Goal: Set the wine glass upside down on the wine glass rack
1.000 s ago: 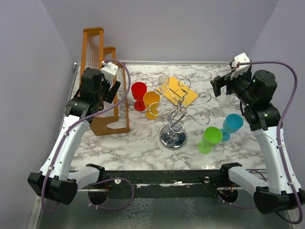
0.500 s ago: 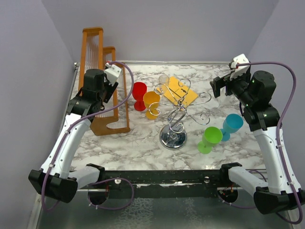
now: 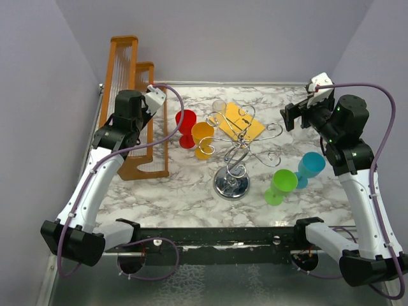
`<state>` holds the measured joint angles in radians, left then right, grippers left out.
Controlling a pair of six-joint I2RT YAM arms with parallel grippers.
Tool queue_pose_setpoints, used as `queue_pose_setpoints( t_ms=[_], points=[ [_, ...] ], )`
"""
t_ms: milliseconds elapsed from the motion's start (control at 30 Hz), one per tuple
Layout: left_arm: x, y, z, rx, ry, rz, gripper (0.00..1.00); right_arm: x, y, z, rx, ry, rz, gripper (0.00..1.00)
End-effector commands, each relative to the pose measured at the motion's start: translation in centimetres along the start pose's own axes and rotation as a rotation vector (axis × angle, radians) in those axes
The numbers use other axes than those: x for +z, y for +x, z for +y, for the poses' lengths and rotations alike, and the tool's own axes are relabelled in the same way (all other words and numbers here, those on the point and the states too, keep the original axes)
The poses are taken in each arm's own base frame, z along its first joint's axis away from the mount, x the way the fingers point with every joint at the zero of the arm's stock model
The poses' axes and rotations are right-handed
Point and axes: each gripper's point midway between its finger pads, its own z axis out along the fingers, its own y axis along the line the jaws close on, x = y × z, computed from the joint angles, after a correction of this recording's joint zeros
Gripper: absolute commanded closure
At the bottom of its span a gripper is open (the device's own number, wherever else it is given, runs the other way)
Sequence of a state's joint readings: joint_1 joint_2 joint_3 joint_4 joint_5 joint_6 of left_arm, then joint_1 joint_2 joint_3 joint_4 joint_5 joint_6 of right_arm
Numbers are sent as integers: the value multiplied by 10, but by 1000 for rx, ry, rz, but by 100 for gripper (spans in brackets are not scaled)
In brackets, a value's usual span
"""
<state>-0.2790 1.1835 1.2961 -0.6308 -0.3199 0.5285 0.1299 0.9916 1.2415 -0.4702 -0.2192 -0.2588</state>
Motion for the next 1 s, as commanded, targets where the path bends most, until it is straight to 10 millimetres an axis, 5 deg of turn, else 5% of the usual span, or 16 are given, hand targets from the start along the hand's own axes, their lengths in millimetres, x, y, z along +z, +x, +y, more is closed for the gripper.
queue_pose_setpoints(
  t_ms=[0,467,767,967],
  points=[
    [9,14,1,97,-4,76,60,-3,-8,2,-13,-9,-37,0],
    [26,13,26,318,-75,141,63,-4,-8,1,-18,-6,-32,0],
    [30,37,48,431,-41,211,63,-3,-3,1,-25,-1,-19,0],
    [29,44,40,479,30,204,63,2,0,1,-26,-7,-6,1]
  ],
)
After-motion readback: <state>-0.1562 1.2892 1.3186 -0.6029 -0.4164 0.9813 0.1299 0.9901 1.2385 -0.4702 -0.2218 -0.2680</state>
